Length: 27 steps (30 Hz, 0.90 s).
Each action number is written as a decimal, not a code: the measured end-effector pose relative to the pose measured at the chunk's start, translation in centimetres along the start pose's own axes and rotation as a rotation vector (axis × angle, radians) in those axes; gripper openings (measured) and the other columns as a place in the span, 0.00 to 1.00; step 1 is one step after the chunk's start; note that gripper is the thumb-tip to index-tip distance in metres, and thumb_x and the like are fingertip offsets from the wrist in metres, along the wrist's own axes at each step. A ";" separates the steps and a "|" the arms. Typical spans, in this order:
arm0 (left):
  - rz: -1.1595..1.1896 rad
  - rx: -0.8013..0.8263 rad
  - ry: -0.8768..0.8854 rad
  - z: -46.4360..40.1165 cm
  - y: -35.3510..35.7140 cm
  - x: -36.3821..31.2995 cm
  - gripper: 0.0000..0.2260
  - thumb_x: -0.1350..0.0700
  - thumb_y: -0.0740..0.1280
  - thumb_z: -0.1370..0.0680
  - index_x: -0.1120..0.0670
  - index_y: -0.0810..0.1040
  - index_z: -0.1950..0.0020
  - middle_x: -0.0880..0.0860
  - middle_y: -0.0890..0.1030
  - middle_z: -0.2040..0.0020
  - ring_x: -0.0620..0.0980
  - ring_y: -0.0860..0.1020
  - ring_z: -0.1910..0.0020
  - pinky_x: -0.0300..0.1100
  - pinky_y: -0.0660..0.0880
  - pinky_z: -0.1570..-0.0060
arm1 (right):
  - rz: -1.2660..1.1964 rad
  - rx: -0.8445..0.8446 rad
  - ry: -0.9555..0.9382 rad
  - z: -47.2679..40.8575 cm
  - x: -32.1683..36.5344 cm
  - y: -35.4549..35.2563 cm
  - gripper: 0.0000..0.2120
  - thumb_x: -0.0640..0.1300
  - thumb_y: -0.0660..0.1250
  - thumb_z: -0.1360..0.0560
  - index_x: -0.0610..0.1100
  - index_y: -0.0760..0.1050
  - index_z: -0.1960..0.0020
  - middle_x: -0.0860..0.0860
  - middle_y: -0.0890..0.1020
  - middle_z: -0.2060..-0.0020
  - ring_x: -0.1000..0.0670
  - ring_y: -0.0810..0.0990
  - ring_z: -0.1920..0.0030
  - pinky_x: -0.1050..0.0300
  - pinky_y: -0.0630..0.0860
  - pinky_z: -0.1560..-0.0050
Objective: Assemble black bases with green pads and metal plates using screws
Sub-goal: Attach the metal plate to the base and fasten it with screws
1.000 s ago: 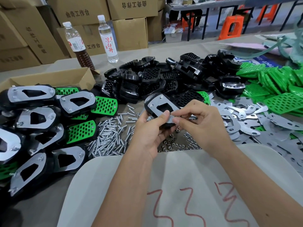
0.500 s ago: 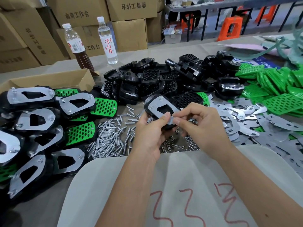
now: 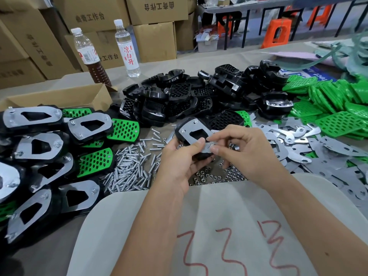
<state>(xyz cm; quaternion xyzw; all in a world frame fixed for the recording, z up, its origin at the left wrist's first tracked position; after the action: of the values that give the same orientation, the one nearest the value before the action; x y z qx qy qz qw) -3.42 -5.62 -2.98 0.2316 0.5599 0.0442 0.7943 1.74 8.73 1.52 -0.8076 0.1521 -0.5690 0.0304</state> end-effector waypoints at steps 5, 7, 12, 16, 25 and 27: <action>0.005 -0.035 0.039 0.1 0.0 0.1 0.12 0.66 0.72 0.21 0.56 0.80 0.38 0.59 0.88 0.50 0.54 0.88 0.55 0.44 0.84 0.59 | 0.066 -0.090 0.021 0.1 -0.5 -0.4 0.05 0.38 0.79 0.27 0.45 0.85 0.55 0.48 0.82 0.66 0.44 0.81 0.74 0.55 0.80 0.70; 0.009 -0.042 0.043 0.2 0.0 0.1 0.12 0.66 0.72 0.21 0.56 0.81 0.38 0.59 0.88 0.49 0.54 0.88 0.54 0.44 0.84 0.59 | 0.063 -0.098 0.018 0.1 -0.5 -0.4 0.05 0.37 0.79 0.27 0.45 0.86 0.55 0.48 0.82 0.65 0.46 0.81 0.70 0.54 0.81 0.70; 0.024 -0.040 0.027 0.1 0.0 0.1 0.12 0.67 0.71 0.21 0.57 0.81 0.39 0.59 0.88 0.50 0.54 0.88 0.55 0.44 0.84 0.60 | 0.019 -0.032 -0.008 -0.1 -0.2 0.0 0.07 0.31 0.77 0.27 0.41 0.87 0.53 0.43 0.80 0.59 0.50 0.80 0.64 0.52 0.82 0.69; 0.021 -0.037 0.023 0.2 0.0 0.1 0.12 0.67 0.71 0.21 0.57 0.80 0.39 0.59 0.88 0.50 0.54 0.88 0.55 0.43 0.84 0.60 | 0.034 -0.052 0.013 -0.1 -0.5 -0.1 0.06 0.34 0.78 0.28 0.43 0.87 0.55 0.45 0.81 0.61 0.52 0.79 0.64 0.56 0.79 0.71; 0.077 -0.076 0.023 -0.1 -0.4 0.2 0.12 0.66 0.72 0.21 0.59 0.81 0.38 0.58 0.88 0.49 0.55 0.88 0.53 0.45 0.84 0.57 | 0.028 -0.067 -0.019 0.1 -0.3 -0.1 0.05 0.41 0.78 0.25 0.41 0.85 0.57 0.47 0.80 0.68 0.48 0.78 0.69 0.59 0.74 0.72; 0.124 -0.080 0.011 -0.1 -0.5 0.3 0.12 0.66 0.73 0.22 0.60 0.81 0.38 0.59 0.88 0.48 0.56 0.88 0.53 0.46 0.85 0.56 | 0.005 -0.187 -0.019 0.2 -0.7 -1.3 0.23 0.47 0.74 0.22 0.34 0.73 0.68 0.42 0.72 0.76 0.50 0.69 0.75 0.56 0.66 0.74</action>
<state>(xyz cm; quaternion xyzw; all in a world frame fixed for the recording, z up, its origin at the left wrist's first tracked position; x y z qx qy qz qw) -3.49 -5.96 -3.45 0.2336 0.5466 0.1172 0.7956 2.01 10.13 1.13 -0.8120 0.2061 -0.5444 -0.0424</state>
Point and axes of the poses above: each hand's wrist, its own z-axis away from the middle knuckle, its own y-axis out of the palm, x = y × z, the point moved 8 cm from there along -z, towards the middle knuckle
